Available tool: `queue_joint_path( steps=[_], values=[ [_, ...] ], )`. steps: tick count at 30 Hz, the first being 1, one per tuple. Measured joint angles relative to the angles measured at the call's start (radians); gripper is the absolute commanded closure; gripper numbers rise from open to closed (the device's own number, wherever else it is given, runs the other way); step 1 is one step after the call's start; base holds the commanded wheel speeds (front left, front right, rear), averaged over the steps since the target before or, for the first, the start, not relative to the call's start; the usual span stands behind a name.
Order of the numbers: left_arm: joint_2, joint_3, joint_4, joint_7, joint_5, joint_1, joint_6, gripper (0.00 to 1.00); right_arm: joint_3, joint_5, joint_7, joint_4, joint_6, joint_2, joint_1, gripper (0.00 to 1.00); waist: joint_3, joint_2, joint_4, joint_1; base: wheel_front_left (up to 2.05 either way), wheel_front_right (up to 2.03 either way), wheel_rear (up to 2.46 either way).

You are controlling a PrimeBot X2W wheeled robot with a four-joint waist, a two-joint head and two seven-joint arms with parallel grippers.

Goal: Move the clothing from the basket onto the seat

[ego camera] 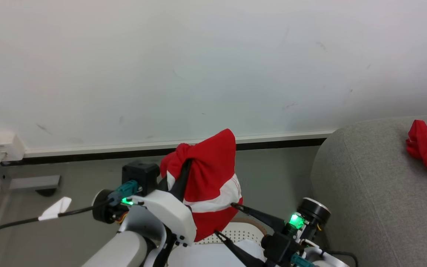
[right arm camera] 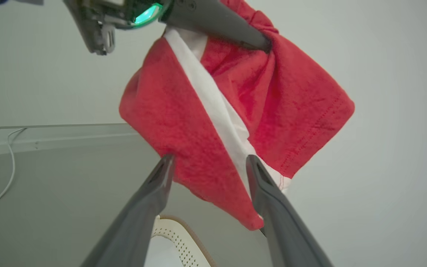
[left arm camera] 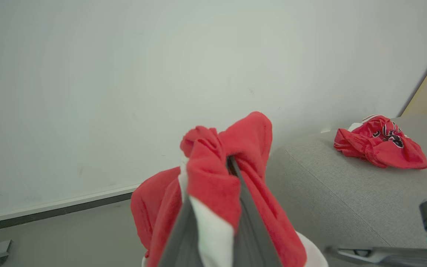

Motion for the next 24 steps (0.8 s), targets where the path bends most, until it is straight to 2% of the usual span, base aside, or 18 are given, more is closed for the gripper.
queue_joint_path(
  steps=[11,12,13,15,24],
  values=[
    [-0.040,-0.042,-0.005,0.029,0.000,-0.035,-0.025,1.00,0.072,0.007,-0.005,0.132,0.000,0.105,-0.107,0.00,0.012,0.0001,0.016,0.0001,0.00,0.00,0.00],
    [-0.045,-0.044,-0.007,0.029,-0.001,-0.037,-0.026,1.00,0.078,0.016,-0.005,0.147,0.000,0.109,-0.111,0.44,0.012,0.0000,0.018,0.0001,0.00,0.00,0.00],
    [-0.046,-0.046,-0.007,0.029,-0.001,-0.039,-0.027,1.00,0.078,0.030,-0.005,0.161,0.000,0.114,-0.112,0.71,0.013,0.0000,0.020,0.0000,0.00,0.00,0.00],
    [-0.050,-0.051,-0.007,0.032,-0.001,-0.047,-0.029,1.00,0.076,0.055,-0.004,0.181,0.000,0.120,-0.119,1.00,0.014,0.0000,0.025,0.0001,0.00,0.00,0.00],
    [-0.044,-0.054,-0.003,0.037,-0.001,-0.052,-0.028,1.00,0.055,0.097,-0.004,0.194,0.000,0.133,-0.134,1.00,0.020,0.0000,0.024,0.0000,0.00,0.00,0.00]
  ],
)
